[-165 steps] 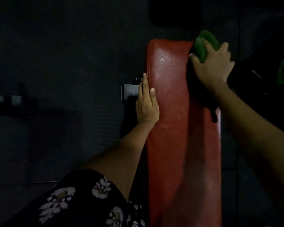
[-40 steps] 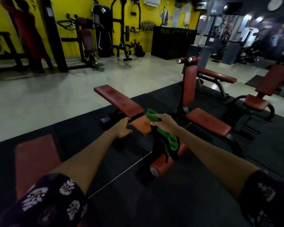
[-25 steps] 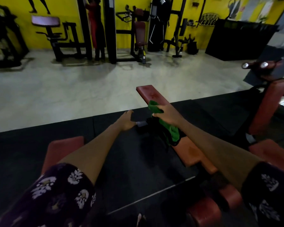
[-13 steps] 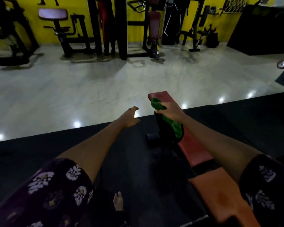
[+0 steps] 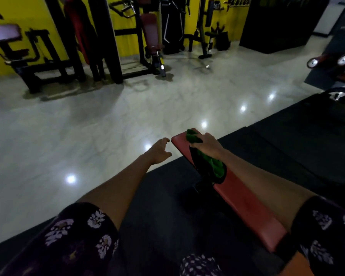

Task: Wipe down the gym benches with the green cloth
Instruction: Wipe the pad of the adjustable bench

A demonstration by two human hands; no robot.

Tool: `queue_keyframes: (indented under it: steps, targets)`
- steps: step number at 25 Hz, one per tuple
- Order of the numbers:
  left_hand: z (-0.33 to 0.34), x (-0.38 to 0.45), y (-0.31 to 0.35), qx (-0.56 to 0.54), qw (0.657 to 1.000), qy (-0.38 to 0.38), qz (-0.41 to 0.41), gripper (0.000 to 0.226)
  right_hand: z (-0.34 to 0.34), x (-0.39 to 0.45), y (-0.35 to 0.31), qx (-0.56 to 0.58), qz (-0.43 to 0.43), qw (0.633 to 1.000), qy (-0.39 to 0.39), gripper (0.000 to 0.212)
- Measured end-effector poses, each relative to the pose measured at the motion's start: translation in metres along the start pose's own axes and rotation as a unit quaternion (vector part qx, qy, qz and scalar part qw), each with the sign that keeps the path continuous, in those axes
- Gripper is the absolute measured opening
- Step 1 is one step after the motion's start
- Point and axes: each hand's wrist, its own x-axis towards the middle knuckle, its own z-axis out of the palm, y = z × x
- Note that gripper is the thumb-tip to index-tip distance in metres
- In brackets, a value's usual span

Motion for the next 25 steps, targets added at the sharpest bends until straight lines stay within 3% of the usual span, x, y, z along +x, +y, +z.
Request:
queue_keyframes:
  steps: [11,16,20,25]
  targets:
    - [-0.071,0.275,-0.061,0.053,0.993,-0.096,0.048,0.062,0.013,0.256,0.038,0.04,0.151,0.988,-0.002,0.057]
    - [-0.088,0.37,-0.076,0.088,0.98,-0.163,0.074,0.063,0.014,0.326,0.042,0.051,0.212,0.976,0.015,0.053]
    - [-0.091,0.446,-0.09,0.125,0.955,-0.232,0.137,0.064,0.023,0.367,0.055,0.066,0.292,0.952,0.058,0.051]
    - [-0.096,0.527,-0.108,0.165,0.91,-0.314,0.213,0.065,0.058,0.4,0.053,0.125,0.41,0.897,0.108,0.053]
